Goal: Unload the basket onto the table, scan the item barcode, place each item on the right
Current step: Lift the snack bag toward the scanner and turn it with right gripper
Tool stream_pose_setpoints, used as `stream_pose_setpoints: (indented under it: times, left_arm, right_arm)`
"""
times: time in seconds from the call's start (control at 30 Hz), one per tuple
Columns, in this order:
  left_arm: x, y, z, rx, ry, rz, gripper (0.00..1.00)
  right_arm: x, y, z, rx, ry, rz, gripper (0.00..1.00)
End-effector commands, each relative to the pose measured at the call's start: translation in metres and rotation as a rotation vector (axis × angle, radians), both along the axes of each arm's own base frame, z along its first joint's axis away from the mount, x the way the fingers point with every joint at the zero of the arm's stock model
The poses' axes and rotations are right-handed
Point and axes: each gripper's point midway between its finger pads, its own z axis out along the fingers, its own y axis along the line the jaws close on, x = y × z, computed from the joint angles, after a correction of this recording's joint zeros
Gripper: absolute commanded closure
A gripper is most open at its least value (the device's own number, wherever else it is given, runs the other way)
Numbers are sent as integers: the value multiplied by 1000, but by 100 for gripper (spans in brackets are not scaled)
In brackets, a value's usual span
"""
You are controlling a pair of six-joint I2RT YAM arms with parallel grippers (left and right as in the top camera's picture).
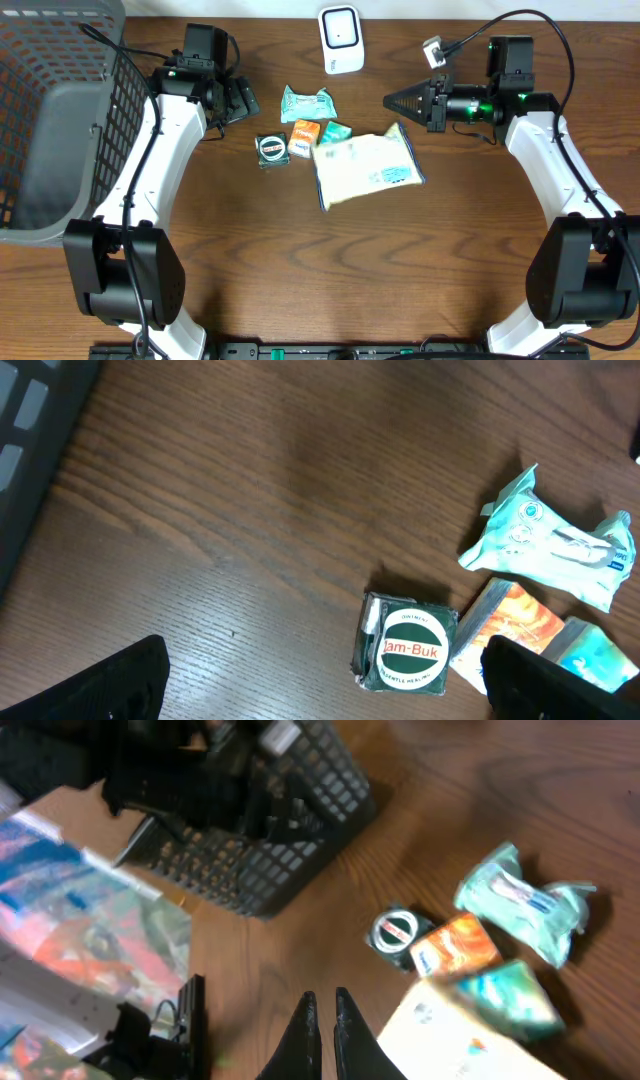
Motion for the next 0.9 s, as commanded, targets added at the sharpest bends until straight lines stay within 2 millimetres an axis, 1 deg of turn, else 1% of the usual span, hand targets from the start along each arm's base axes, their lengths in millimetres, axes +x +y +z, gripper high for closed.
stream_pose_setpoints:
  times: [0.0,0.03,0.07,0.13,0.17,0.2,0.23,0.33,0.4,0.57,0.6,0.67,0.73,0.87]
  left_arm:
    - [1,1,1,7,0,5,2]
    - [1,1,1,7,0,5,2]
    - [1,1,1,7,0,5,2]
    - [1,1,1,7,0,5,2]
    - [1,1,1,7,-1,5,2]
    - [1,1,1,7,0,5,2]
    - [1,1,1,7,0,5,2]
    - [1,1,1,7,0,5,2]
    - [1,1,1,7,0,5,2]
    - [1,1,1,7,0,5,2]
    - [1,1,1,7,0,5,2]
    - [1,1,1,7,0,5,2]
    - [1,1,1,7,0,5,2]
    - [1,1,1,7,0,5,2]
  right_arm:
    - [20,-19,-39,-222,170,-239,99]
    - [22,-26,-52,-290,206,-293,97]
    - [21,-33,-63,-353,232,-331,91]
    - [14,-42,-82,-458,298,-383,67]
    - [9,-45,-90,-502,338,-404,50]
    - [6,-47,-95,-531,365,-419,38]
    - [-3,-54,-107,-604,439,-472,23]
    - [-14,-62,-123,-675,598,-601,1]
    - [-21,-58,-129,-670,682,-640,1]
    - [-41,-36,-139,-652,843,-675,1]
    - [-49,-28,-145,-656,880,-681,1]
    - [-56,-23,-154,-653,915,-694,1]
    - [-62,-17,-166,-638,961,-723,1]
    - [-70,-8,-192,-570,1050,-808,1]
